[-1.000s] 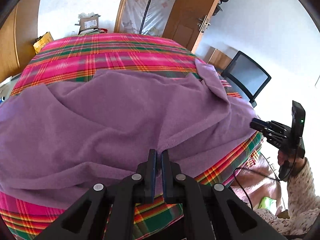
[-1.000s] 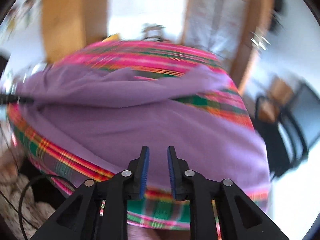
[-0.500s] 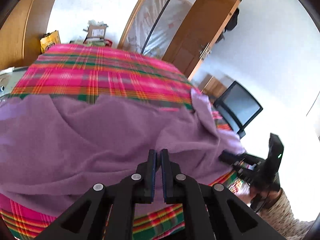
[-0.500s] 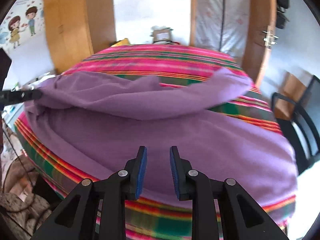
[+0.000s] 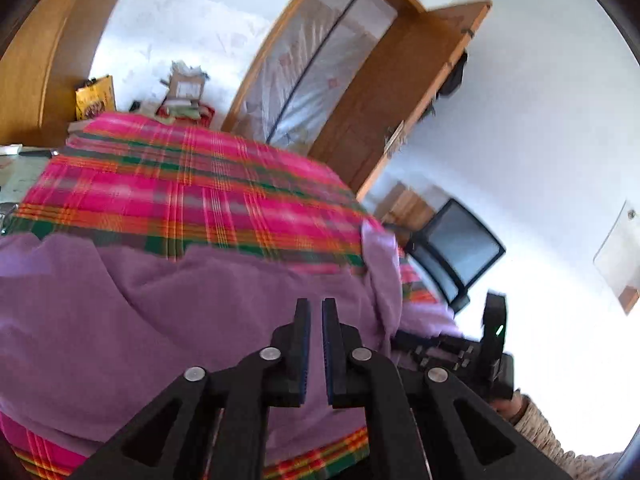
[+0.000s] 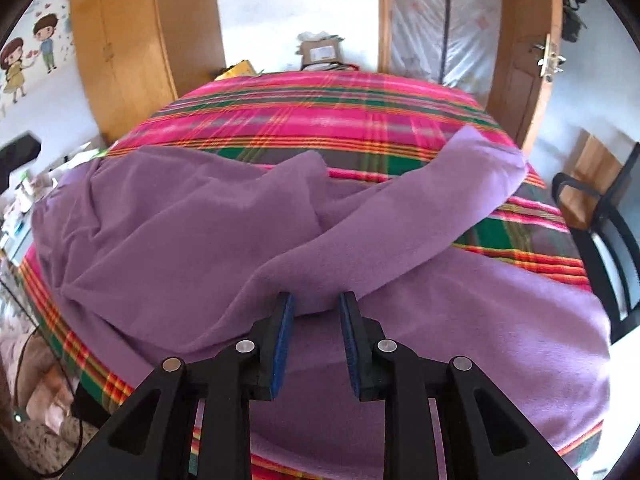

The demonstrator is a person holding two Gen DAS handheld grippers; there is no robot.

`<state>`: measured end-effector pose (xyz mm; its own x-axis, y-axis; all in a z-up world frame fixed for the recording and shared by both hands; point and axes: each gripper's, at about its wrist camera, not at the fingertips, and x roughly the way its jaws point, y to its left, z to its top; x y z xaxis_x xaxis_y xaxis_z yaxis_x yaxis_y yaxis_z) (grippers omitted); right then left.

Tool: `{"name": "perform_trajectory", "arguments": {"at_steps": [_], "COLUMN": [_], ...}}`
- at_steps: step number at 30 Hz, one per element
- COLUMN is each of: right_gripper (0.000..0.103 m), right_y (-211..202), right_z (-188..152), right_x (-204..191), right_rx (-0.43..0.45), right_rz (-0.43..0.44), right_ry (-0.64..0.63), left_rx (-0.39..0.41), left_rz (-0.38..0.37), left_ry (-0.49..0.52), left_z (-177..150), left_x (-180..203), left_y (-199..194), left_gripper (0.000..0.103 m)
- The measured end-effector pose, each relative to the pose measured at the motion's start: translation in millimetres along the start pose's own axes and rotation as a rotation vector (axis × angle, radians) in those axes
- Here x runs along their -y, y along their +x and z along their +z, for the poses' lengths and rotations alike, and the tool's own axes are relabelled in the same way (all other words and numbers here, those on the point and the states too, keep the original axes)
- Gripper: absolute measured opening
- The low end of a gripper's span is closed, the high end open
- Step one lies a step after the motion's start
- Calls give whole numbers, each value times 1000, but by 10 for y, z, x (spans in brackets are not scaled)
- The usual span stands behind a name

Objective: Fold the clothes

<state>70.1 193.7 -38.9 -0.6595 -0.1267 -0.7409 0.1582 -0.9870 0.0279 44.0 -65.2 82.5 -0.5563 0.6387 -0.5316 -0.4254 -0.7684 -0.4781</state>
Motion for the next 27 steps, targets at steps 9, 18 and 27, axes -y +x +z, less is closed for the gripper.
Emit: {"name": "perform_trajectory", "arguments": {"at_steps": [9, 18, 27], "right_gripper": [26, 36, 52], "right_y": [-192, -59, 174], "right_z": [35, 249, 443], "right_x": [458, 287, 125], "right_rx": [35, 61, 20], "right_rz": [-65, 42, -34], "right_ry": [104, 98, 139], "left_rx": [-140, -205, -216], "left_rz": [93, 215, 229], "left_ry": [80, 142, 127], "left_z": [-350, -537, -603], "left_x": [72, 160, 164], "left_y": [272, 415, 449], "left_gripper": [12, 19, 19]}}
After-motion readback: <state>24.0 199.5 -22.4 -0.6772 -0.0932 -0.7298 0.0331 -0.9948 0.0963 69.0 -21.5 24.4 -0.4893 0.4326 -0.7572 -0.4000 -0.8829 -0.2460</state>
